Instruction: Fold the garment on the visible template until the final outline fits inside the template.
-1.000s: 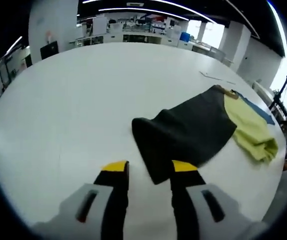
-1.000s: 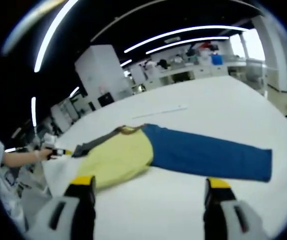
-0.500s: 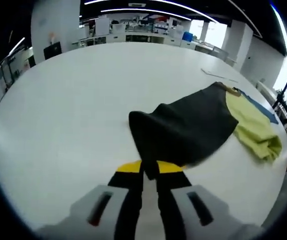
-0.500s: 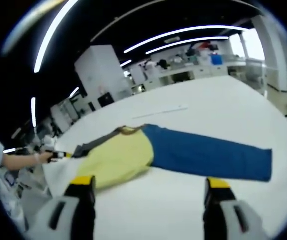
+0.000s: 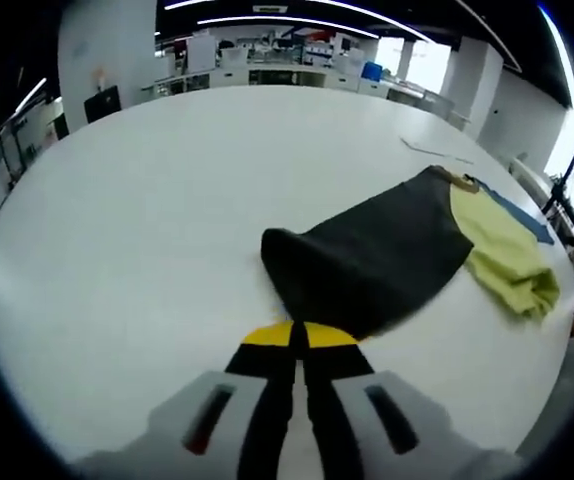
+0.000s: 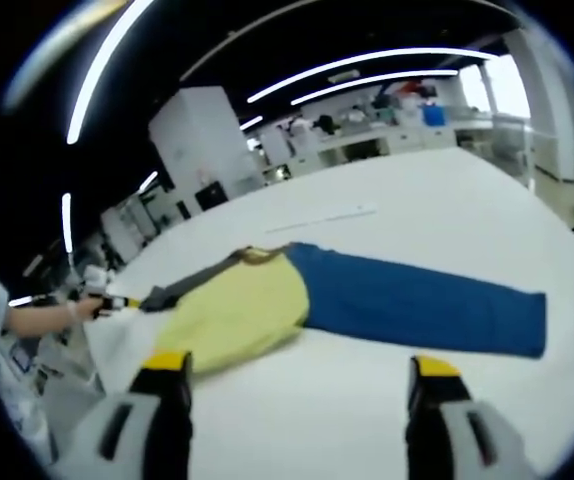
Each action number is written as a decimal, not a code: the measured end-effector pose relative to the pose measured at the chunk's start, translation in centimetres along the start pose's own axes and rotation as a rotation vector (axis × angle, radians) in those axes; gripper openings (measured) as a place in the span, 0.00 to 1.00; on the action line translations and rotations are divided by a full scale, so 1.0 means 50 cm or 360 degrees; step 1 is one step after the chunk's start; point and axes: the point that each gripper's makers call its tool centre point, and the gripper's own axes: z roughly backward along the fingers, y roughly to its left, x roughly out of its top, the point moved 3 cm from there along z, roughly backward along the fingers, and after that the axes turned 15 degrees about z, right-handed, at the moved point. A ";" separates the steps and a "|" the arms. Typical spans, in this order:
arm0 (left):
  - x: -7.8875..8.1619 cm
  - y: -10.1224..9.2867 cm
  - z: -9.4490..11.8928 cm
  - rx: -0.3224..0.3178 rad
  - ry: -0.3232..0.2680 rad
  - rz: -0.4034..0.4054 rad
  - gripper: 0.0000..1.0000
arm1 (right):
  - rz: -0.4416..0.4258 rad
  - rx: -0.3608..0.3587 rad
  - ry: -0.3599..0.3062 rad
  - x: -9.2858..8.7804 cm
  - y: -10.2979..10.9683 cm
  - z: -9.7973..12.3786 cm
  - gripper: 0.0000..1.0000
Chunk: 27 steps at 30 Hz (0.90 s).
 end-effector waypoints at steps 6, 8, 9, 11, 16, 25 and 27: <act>0.025 0.063 0.003 0.0043 0.0000 -0.0068 0.00 | 0.0006 0.0000 0.0009 -0.001 0.001 -0.001 0.89; 0.028 0.071 0.011 0.0073 0.0011 -0.0112 0.00 | 0.0005 0.0001 0.0013 -0.002 0.002 -0.001 0.89; 0.031 0.079 0.012 0.0090 0.0019 -0.0131 0.00 | 0.0005 -0.0001 0.0017 -0.003 0.002 -0.001 0.89; 0.036 0.092 0.010 0.0110 0.0034 -0.0146 0.00 | 0.0003 -0.0002 0.0023 -0.006 0.002 -0.001 0.89; 0.058 0.131 0.003 0.0186 0.0068 -0.0177 0.00 | -0.0003 -0.0014 0.0045 -0.017 -0.003 0.000 0.89; 0.077 0.161 -0.033 0.0267 0.0143 -0.0201 0.00 | -0.0018 -0.0030 0.0073 -0.030 -0.005 0.000 0.89; 0.071 0.164 -0.037 0.0281 0.0167 -0.0206 0.00 | -0.0020 -0.0036 0.0073 -0.030 -0.007 0.001 0.89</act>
